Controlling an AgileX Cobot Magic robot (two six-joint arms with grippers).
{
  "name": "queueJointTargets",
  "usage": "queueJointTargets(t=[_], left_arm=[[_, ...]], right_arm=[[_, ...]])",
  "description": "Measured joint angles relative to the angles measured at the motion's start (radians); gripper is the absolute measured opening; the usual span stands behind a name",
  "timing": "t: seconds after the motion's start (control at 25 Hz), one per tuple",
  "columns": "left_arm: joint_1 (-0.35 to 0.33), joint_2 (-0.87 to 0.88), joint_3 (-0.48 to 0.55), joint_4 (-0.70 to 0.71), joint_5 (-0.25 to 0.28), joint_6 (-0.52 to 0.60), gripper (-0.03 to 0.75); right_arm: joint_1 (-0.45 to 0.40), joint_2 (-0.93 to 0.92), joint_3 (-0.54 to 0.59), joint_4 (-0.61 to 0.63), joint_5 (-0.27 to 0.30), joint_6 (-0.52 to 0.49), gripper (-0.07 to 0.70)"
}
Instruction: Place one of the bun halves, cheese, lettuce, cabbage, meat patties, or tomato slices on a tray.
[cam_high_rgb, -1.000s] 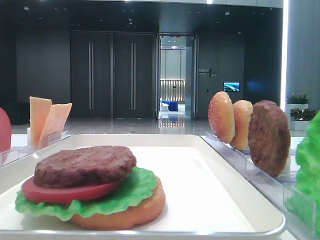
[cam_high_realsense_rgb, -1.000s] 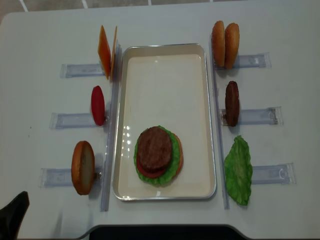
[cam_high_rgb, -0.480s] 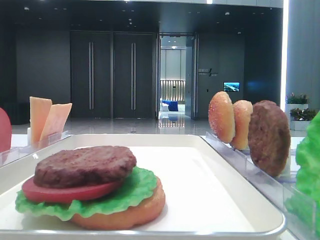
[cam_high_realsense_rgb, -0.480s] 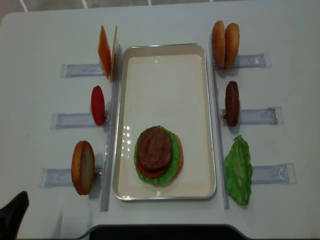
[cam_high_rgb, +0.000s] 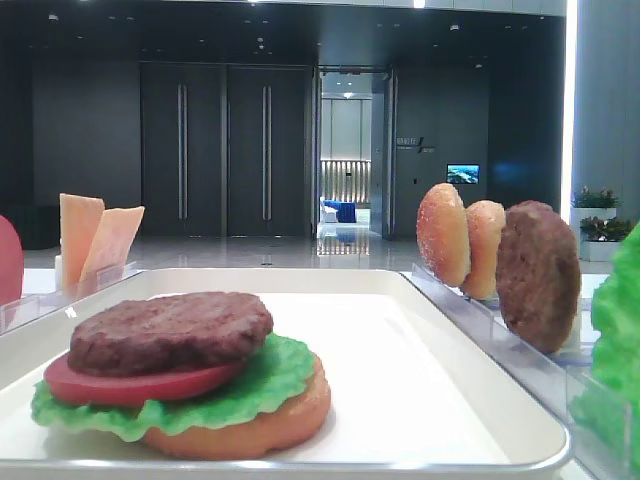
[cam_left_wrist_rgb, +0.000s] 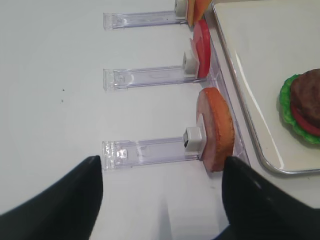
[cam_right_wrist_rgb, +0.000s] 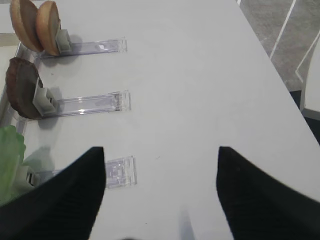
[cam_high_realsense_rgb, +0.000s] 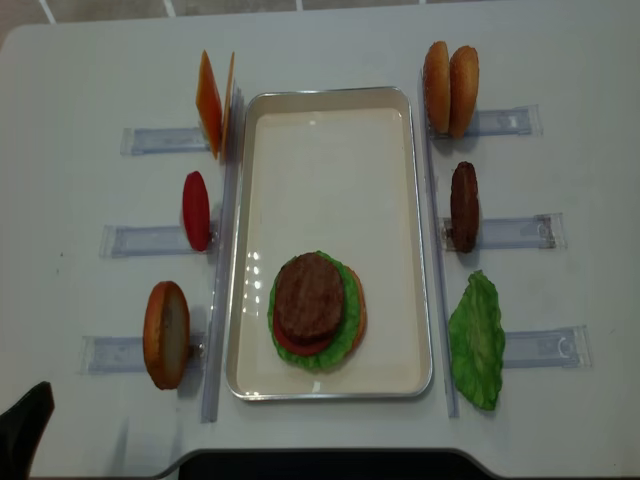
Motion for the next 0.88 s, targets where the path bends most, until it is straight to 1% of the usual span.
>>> queueJointTargets(t=[0.28,0.56,0.88], left_arm=[[0.0,0.0,0.0,0.0,0.0,0.0,0.549],[0.0,0.0,0.0,0.0,0.0,0.0,0.547],[0.0,0.0,0.0,0.0,0.0,0.0,0.538]], right_arm=[[0.0,0.0,0.0,-0.001,0.0,0.0,0.455],[0.043,-0.001,0.0,-0.001,0.0,0.0,0.455],[0.043,-0.001,0.0,-0.001,0.0,0.0,0.455]])
